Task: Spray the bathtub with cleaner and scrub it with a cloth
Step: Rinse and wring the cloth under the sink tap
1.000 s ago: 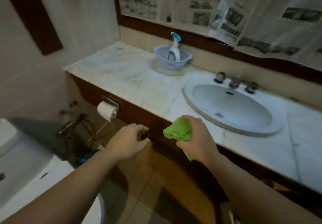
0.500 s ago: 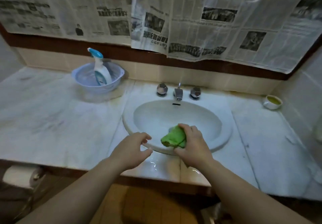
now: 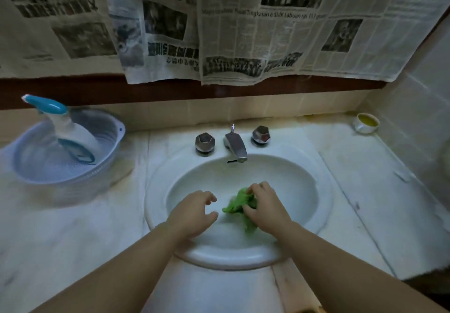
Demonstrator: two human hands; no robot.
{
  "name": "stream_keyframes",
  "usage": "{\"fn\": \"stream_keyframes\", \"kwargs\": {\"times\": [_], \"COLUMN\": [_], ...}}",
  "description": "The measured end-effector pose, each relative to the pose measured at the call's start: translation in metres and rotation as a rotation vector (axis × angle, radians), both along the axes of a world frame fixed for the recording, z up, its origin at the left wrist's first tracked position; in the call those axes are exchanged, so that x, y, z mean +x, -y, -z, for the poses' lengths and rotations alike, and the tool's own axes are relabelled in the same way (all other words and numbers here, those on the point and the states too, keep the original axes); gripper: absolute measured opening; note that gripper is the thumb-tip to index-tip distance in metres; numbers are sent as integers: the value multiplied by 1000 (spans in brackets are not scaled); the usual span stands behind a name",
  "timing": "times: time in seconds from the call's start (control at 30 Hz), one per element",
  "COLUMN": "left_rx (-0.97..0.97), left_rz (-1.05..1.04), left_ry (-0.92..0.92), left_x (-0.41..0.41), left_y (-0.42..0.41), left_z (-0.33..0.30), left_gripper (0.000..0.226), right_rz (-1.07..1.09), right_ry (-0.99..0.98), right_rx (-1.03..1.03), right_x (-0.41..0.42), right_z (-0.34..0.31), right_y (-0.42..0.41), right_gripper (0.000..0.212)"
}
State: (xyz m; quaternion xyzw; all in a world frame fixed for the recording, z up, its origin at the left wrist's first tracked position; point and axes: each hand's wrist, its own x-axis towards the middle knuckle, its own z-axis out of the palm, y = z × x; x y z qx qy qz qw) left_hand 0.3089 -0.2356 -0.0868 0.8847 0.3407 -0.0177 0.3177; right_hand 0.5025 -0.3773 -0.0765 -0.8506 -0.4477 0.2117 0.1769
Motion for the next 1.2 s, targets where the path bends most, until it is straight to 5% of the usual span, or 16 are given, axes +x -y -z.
{"fn": "stream_keyframes", "kwargs": {"times": [0.17,0.53,0.73,1.0,1.2], "left_rx": [-37,46,97,137,141], "left_rz": [36,-142,-78,-99,-101], "left_ry": [11,403,448,430,436], "left_x": [16,85,112,122,121], "left_y": [-21,-49,-61,-58,-58], "left_z": [16,-10,-28,-25,-26], "left_gripper": [39,32,40,50,40], "right_rz": [103,213,-44,-297,-367], "right_ry": [8,-51,-16,44,54], "right_rx": [-80,463,210,64,74], "right_x": [19,69,111,129,133], "right_z": [14,-42,-53,-40,-45], "right_y": [-20,-105,-177,-213,-214], "right_gripper": [33,13,32,8,11]}}
